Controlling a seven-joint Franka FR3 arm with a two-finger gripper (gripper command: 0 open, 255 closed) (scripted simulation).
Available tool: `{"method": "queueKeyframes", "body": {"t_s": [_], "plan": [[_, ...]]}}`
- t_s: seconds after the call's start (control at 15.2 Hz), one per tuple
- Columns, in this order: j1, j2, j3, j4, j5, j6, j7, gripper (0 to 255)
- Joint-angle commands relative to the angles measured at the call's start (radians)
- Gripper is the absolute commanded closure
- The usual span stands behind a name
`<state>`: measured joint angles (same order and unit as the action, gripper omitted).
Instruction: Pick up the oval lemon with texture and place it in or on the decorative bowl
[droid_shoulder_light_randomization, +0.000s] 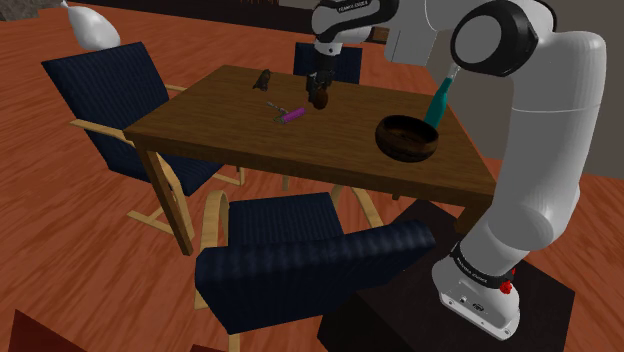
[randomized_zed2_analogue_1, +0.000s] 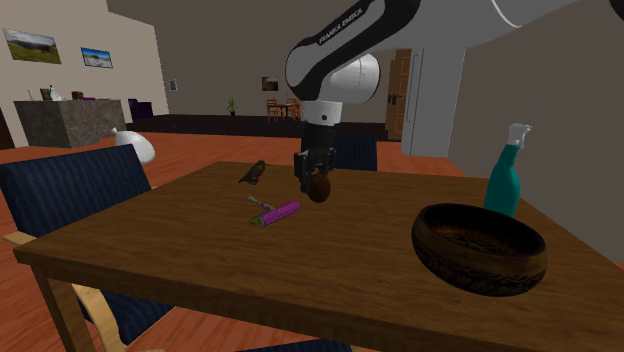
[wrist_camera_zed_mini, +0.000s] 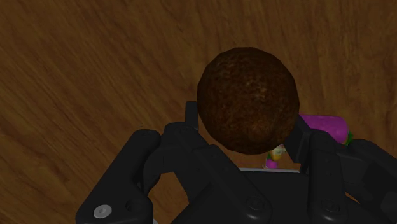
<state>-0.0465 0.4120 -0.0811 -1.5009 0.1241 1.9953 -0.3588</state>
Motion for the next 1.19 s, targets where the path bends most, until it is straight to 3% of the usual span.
{"method": "queueKeyframes", "body": {"t_s": [0.0, 1.12], "plan": [[-0.001, -0.006, -0.001, 0.018, -0.001, -0.024, 0.002, 255], [-0.007, -0.003, -0.003, 0.252, -0.008, -0.254, 0.022, 255]]}}
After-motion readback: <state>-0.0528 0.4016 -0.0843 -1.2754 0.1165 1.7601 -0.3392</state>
